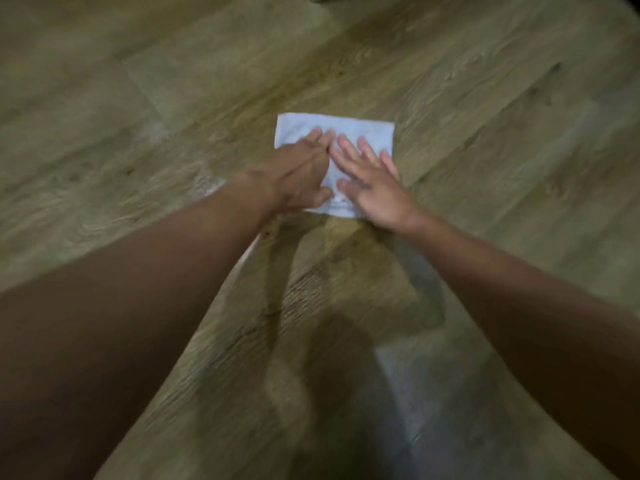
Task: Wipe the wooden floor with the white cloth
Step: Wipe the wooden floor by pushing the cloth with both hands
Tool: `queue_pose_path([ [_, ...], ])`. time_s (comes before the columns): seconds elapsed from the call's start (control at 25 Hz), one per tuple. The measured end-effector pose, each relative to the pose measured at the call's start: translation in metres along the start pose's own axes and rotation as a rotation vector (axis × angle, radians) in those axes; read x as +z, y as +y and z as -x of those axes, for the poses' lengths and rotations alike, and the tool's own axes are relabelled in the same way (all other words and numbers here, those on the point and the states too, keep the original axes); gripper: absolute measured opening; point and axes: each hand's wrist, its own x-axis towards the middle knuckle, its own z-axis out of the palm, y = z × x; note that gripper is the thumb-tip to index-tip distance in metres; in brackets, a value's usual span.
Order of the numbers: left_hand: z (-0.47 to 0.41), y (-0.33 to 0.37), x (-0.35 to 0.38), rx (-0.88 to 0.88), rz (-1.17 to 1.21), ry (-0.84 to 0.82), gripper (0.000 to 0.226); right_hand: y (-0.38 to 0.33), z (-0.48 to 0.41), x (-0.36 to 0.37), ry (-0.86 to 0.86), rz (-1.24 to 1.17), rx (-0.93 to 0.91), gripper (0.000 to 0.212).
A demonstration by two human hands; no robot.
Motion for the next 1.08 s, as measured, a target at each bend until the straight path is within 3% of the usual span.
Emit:
queue_pose_path([
  [0.12,-0.04,0.001,-0.016,-0.146,0.009,0.042,0.078,0.023,-0.065,-0.047,-0.095,0.06,-0.028,0.058],
  [0.24,-0.047,0.016,-0.011,-0.278,0.11,0.104,0.074,0.036,-0.063,-0.055,-0.098,0.164,-0.066,0.055],
  [0.36,-0.01,0.039,0.021,-0.111,0.14,0.166,0.066,0.039,0.013,-0.025,0.065,0.141,-0.055,0.049],
  [0.52,0.043,0.079,0.063,0.009,0.123,0.158,0.065,0.034,0.113,0.024,0.142,0.073,0.049,0.051],
  [0.84,-0.04,0.038,0.017,-0.126,0.005,0.124,0.06,0.023,-0.013,-0.01,0.198,0.208,0.147,0.05],
  [0.96,0.003,0.046,0.029,-0.042,0.038,0.083,0.066,0.02,0.041,0.012,0.193,0.183,0.081,0.048],
  [1.08,0.068,0.067,0.061,0.092,0.037,0.129,0.071,-0.002,0.116,0.051,0.262,0.128,0.172,0.048],
])
